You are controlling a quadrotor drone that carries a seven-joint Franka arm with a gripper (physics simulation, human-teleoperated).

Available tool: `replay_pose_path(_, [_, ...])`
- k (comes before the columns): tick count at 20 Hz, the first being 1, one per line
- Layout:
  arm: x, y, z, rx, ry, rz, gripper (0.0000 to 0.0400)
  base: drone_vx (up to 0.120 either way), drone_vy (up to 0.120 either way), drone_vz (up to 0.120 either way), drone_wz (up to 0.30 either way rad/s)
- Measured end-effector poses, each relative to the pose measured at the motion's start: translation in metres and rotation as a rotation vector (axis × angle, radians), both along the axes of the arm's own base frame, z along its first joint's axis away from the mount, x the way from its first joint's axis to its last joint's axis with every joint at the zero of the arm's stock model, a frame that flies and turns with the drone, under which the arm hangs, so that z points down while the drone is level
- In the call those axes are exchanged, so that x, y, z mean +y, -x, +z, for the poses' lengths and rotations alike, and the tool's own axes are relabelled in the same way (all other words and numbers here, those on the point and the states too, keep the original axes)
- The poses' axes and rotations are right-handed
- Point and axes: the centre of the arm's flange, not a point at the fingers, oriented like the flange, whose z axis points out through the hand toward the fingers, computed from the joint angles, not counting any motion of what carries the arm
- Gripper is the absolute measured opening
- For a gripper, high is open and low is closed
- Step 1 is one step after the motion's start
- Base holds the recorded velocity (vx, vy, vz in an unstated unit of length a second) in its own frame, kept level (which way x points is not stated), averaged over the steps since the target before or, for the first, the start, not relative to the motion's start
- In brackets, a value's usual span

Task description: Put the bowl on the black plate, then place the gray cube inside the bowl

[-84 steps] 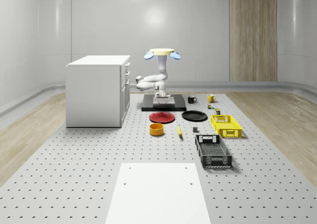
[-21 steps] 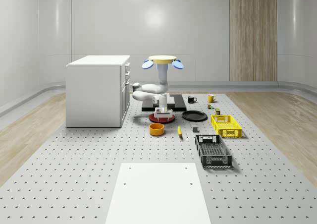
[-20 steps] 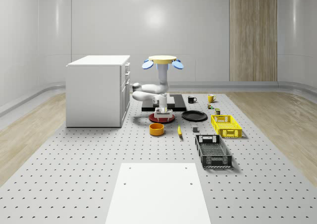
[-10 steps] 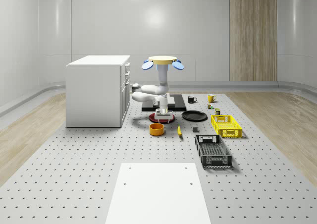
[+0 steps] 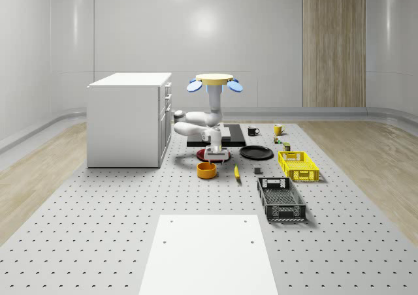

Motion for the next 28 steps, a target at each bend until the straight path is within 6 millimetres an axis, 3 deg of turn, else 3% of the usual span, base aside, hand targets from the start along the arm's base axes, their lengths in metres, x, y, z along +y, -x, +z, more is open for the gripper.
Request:
replay_pose_path(20, [0.003,-0.019,0.026,0.0,0.0,0.0,0.04,0.0,0.0,0.0,0.0])
replay_pose_path(24, [0.003,-0.02,0.027,0.0,0.0,0.0,0.022,0.0,0.0,0.0,0.0])
replay_pose_path(28, [0.003,-0.02,0.027,0.0,0.0,0.0,0.0144,0.0,0.0,0.0,0.0])
